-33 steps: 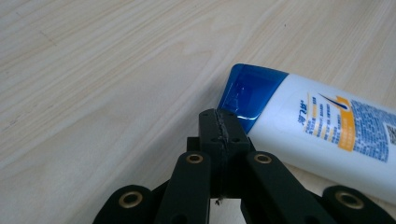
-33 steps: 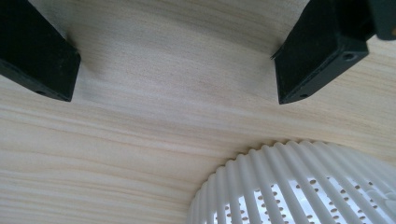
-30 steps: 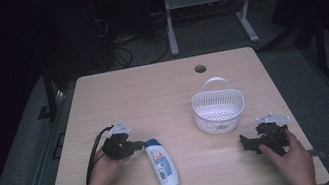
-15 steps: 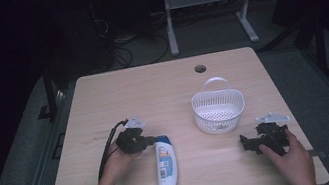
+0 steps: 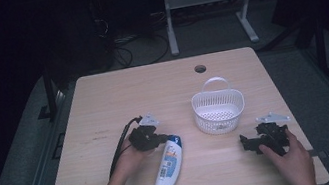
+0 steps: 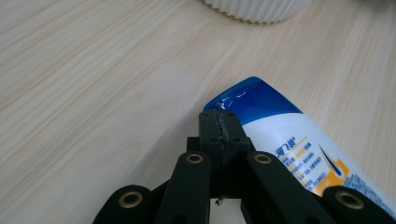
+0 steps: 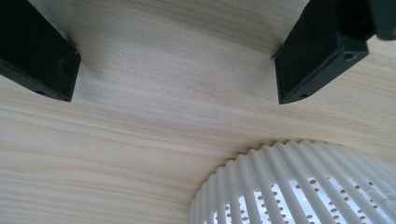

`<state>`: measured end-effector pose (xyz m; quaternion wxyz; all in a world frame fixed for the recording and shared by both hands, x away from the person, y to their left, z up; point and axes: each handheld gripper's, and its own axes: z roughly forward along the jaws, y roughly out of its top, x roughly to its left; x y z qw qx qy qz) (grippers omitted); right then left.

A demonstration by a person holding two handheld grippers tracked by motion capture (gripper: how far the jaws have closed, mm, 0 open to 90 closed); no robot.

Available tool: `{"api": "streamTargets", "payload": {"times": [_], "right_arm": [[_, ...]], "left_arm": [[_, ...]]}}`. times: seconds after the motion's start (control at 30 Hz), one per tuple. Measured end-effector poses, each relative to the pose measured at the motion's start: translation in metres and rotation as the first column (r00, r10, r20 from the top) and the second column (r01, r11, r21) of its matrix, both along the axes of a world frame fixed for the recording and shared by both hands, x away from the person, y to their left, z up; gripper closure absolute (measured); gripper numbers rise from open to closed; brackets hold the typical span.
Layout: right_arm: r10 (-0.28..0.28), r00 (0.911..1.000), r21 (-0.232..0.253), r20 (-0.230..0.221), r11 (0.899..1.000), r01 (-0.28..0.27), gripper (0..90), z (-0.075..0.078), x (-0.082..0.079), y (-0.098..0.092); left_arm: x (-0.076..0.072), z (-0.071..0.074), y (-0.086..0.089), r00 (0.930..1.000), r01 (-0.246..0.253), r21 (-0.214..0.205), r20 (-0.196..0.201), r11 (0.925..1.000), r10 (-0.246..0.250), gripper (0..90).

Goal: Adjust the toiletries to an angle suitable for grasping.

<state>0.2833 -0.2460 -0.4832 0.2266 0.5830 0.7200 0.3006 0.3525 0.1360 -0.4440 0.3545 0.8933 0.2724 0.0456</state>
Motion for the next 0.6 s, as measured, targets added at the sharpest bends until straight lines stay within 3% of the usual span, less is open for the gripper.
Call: {"api": "streamTargets", "payload": {"times": [0.2, 0.33, 0.5, 0.6], "right_arm": [[0.0, 1.0, 0.0, 0.0, 1.0, 0.0, 0.0, 0.0, 0.0, 0.0], [0.0, 1.0, 0.0, 0.0, 1.0, 0.0, 0.0, 0.0, 0.0, 0.0], [0.0, 1.0, 0.0, 0.0, 1.0, 0.0, 0.0, 0.0, 0.0, 0.0], [0.0, 1.0, 0.0, 0.0, 1.0, 0.0, 0.0, 0.0, 0.0, 0.0]], "left_arm": [[-0.002, -0.001, -0.011, 0.9997, 0.026, -0.001, -0.001, 0.9997, -0.026, 90.0], [-0.004, -0.002, -0.014, 0.9996, 0.028, -0.038, 0.002, 0.9989, -0.028, 90.0], [-0.006, 0.002, -0.014, 0.9994, 0.034, -0.048, 0.004, 0.9983, -0.033, 90.0], [-0.009, 0.008, -0.015, 0.9996, 0.029, -0.057, 0.008, 0.998, -0.028, 84.6]]}}
